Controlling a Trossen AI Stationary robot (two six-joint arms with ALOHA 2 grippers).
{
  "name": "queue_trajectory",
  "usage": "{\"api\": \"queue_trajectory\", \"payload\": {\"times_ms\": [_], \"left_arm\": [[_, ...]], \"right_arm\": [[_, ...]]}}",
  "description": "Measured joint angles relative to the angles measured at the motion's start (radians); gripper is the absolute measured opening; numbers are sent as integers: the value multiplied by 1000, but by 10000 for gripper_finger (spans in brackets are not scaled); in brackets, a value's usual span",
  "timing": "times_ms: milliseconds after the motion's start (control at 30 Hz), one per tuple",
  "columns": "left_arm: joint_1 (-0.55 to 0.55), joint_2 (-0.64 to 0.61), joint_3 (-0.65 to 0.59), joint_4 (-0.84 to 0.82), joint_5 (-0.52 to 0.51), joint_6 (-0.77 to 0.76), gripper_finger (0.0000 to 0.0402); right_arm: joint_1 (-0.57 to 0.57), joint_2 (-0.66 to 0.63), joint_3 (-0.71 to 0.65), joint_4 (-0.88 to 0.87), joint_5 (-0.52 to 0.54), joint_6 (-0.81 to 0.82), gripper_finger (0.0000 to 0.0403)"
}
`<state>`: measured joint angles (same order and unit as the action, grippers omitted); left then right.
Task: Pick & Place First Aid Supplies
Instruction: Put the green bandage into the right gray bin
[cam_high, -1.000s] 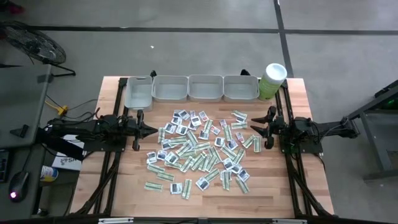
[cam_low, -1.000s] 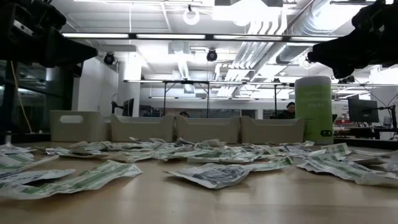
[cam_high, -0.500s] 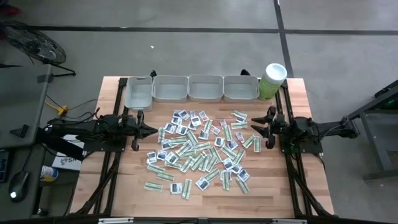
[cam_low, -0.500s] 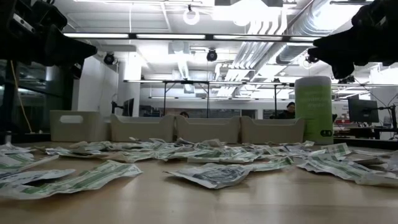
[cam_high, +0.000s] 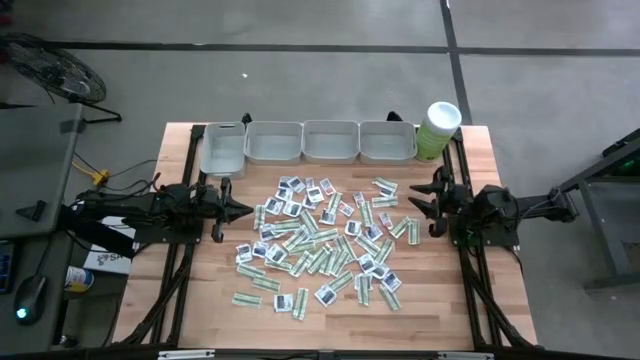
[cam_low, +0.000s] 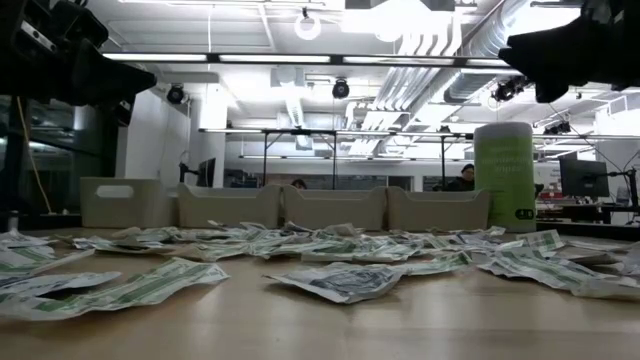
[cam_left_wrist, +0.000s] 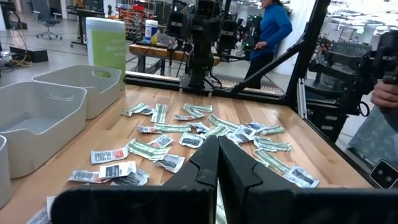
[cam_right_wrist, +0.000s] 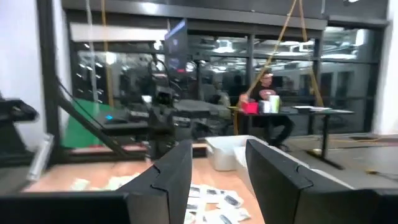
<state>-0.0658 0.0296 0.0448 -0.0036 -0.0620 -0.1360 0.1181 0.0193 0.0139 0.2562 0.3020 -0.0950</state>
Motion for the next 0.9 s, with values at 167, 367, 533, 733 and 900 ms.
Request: {"api": "queue_trajectory", "payload": {"times_ms": [167,367,533,733,900], "left_arm": [[0,0,0,-2,0,0,1],[0,0,0,-2,1,0,1],[0,0,0,-2,1,0,1],[0,0,0,-2,1,0,1],[0,0,0,-2,1,0,1]], "right_arm": [[-19,27,15,-24,295,-3,146],[-115,145,123,-136,442,79,145],[-246,308,267,-340,441,279,144],[-390,468,444,-582,244,539,144],[-476,551,502,-725,81,848,144]]}}
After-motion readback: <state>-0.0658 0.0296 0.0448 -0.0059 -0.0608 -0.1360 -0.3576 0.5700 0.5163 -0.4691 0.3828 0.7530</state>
